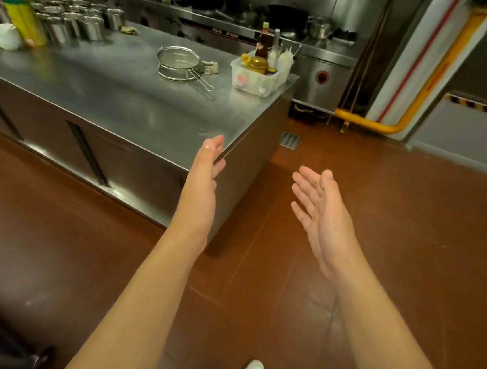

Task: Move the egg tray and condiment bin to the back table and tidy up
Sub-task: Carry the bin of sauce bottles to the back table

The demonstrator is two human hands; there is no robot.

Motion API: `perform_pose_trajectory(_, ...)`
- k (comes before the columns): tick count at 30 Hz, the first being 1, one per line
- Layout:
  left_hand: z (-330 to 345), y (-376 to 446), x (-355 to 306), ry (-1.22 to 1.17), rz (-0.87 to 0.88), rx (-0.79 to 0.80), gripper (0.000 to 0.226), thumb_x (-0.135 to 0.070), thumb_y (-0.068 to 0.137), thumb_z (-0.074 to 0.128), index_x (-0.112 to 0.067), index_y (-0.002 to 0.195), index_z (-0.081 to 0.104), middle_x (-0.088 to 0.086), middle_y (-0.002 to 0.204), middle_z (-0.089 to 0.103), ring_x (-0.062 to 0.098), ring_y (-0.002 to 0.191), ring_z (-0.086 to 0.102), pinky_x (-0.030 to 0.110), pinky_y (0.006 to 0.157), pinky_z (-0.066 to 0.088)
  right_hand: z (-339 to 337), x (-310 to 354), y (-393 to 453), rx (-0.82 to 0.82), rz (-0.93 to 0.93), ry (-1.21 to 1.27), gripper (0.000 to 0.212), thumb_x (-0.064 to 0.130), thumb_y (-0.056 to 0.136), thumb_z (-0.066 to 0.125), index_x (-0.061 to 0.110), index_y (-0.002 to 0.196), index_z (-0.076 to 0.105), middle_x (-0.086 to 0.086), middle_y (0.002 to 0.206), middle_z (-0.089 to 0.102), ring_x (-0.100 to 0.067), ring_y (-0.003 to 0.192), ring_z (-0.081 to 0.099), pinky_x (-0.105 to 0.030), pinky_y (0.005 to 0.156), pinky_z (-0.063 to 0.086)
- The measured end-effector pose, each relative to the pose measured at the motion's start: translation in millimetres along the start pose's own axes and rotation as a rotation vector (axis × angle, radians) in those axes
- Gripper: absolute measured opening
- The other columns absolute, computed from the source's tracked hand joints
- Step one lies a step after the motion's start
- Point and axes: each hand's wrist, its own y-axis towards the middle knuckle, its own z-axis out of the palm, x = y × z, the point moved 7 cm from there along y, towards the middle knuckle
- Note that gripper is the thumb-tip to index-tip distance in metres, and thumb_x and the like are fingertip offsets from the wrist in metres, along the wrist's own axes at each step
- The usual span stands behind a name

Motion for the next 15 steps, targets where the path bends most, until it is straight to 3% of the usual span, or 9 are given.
perform_pose_trajectory(8,65.2,95.2,6.6,0.071,-0.024,0.021,0.067,-0.066,0.085,0.026,-0.039,0.143,0.042,-0.014,0.148,0.045,0.005,0.136,0.042,0.046,0.119,0.023,-44.9,9.2,104.1,-0.023,-0.002,0.053,0.057,0.056,0.102,0.024,0.029,0.148,0.041,0.012,0.150,0.047,-0.005,0.137,0.043,-0.022,0.105,0.035)
perform_pose_trajectory(15,82.0,173.6,6.0,0.095,-0.005,0.009,0.062,-0.063,0.093,0.025,-0.035,0.146,0.040,-0.014,0.149,0.045,0.003,0.135,0.042,0.042,0.119,0.024,-41.4,19.6,184.3,0.018,-0.013,0.071,0.059,0.057,0.100,0.024,0.028,0.149,0.040,0.011,0.151,0.046,-0.005,0.137,0.042,-0.026,0.110,0.035)
